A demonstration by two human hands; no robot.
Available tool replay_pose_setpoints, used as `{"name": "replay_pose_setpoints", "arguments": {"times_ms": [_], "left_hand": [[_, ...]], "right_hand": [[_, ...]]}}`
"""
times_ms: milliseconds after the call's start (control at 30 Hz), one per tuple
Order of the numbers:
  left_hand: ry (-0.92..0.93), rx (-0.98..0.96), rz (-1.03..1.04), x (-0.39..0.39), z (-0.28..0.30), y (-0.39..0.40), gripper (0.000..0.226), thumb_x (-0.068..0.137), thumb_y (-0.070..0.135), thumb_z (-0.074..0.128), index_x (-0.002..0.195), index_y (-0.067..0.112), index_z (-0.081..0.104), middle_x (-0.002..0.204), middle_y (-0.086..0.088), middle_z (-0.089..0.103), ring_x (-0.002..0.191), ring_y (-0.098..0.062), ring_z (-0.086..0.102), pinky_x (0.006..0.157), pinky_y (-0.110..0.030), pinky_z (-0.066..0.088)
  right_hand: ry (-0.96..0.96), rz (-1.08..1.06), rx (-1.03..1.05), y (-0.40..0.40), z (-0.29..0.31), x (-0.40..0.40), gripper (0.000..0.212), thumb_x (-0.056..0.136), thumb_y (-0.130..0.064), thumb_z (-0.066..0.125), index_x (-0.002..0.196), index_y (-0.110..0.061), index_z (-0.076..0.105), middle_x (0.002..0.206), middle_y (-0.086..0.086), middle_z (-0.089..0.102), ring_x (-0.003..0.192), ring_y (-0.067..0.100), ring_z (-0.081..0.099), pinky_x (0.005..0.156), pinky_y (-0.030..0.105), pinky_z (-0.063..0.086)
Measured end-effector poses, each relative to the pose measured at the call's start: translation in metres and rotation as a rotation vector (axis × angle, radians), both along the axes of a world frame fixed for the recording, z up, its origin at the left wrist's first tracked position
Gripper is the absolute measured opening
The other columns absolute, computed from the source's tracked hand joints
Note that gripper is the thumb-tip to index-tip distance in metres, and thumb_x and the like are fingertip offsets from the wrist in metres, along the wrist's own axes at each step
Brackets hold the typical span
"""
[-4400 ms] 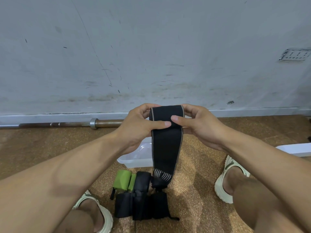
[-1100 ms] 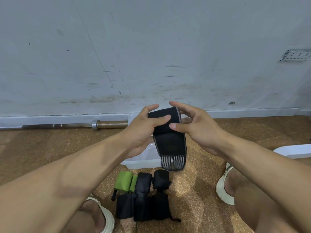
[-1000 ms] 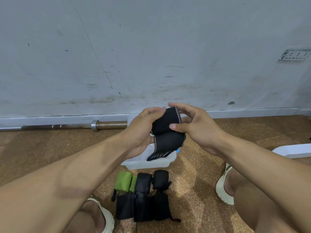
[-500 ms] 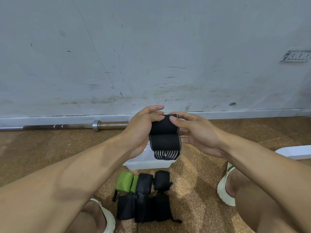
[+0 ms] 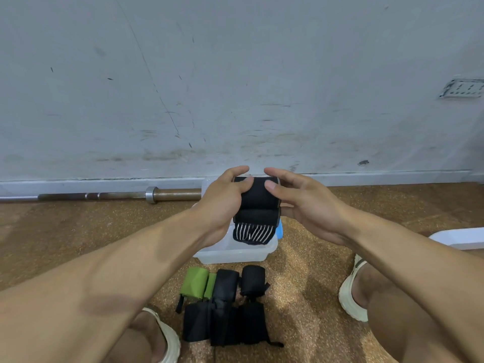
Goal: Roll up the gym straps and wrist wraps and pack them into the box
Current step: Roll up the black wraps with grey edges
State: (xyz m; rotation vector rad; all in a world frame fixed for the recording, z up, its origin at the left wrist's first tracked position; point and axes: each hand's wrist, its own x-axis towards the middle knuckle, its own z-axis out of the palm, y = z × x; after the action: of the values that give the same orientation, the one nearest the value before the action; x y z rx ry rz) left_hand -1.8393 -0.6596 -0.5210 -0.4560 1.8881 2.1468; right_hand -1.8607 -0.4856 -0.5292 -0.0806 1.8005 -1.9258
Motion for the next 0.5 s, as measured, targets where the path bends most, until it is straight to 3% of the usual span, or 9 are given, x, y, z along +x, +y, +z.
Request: {"name": "replay_pose_setpoints", "arguments": {"times_ms": [67, 167, 267, 333, 400, 500], "left_hand": [[0.034, -0.015, -0.004, 0.0009, 0.0017, 0.0021, 0.036, 0.106, 0.017, 0.053, 0.139, 0.030, 0.055, 0.126, -0.005, 0.064, 0.111, -0.022, 0.067, 0.090, -0.032, 0.057], [0.053, -0.009, 0.011, 0.0012, 0.0026, 0.0047, 0.040, 0.104, 0.013, 0.054, 0.138, 0.034, 0.057, 0.127, -0.006, 0.064, 0.112, -0.024, 0.067, 0.097, -0.037, 0.057], [0.047, 0.003, 0.019, 0.0015, 0.0042, 0.0069, 0.043, 0.104, 0.013, 0.052, 0.142, 0.034, 0.053, 0.128, -0.005, 0.063, 0.109, -0.023, 0.068, 0.092, -0.036, 0.059], [0.035, 0.019, 0.022, 0.0017, 0.0043, 0.0089, 0.043, 0.106, 0.016, 0.052, 0.146, 0.031, 0.048, 0.131, -0.005, 0.061, 0.110, -0.022, 0.067, 0.092, -0.034, 0.058], [0.008, 0.050, 0.027, 0.0015, 0.0029, 0.0100, 0.042, 0.106, 0.020, 0.052, 0.147, 0.027, 0.045, 0.130, -0.005, 0.062, 0.112, -0.023, 0.067, 0.098, -0.040, 0.056], [-0.038, 0.079, 0.037, 0.0006, 0.0011, 0.0088, 0.037, 0.106, 0.026, 0.053, 0.142, 0.022, 0.049, 0.123, -0.007, 0.068, 0.111, -0.025, 0.069, 0.101, -0.050, 0.055]], "right_hand": [[-0.042, 0.002, -0.008, -0.0027, 0.0000, 0.0002, 0.064, 0.097, -0.029, 0.065, 0.155, -0.018, 0.040, 0.135, 0.004, 0.068, 0.119, 0.015, 0.069, 0.107, 0.039, 0.053], [-0.075, -0.008, -0.025, -0.0045, -0.0017, 0.0005, 0.068, 0.100, -0.028, 0.063, 0.159, -0.016, 0.031, 0.134, 0.003, 0.067, 0.119, 0.016, 0.069, 0.106, 0.039, 0.053], [-0.028, -0.036, -0.004, -0.0045, -0.0020, 0.0011, 0.064, 0.101, -0.019, 0.062, 0.159, -0.018, 0.035, 0.137, 0.003, 0.065, 0.118, 0.017, 0.068, 0.104, 0.037, 0.054], [0.026, -0.061, 0.009, -0.0039, -0.0016, 0.0014, 0.060, 0.101, -0.013, 0.063, 0.156, -0.022, 0.041, 0.136, 0.000, 0.064, 0.111, 0.013, 0.071, 0.092, 0.029, 0.059], [0.077, -0.085, 0.020, -0.0031, -0.0011, 0.0006, 0.060, 0.099, -0.007, 0.065, 0.153, -0.026, 0.047, 0.137, -0.003, 0.062, 0.104, 0.012, 0.074, 0.083, 0.026, 0.060], [0.116, -0.092, 0.016, -0.0019, -0.0021, -0.0004, 0.063, 0.095, 0.001, 0.067, 0.149, -0.030, 0.052, 0.138, -0.004, 0.060, 0.103, 0.011, 0.074, 0.083, 0.026, 0.060]]}}
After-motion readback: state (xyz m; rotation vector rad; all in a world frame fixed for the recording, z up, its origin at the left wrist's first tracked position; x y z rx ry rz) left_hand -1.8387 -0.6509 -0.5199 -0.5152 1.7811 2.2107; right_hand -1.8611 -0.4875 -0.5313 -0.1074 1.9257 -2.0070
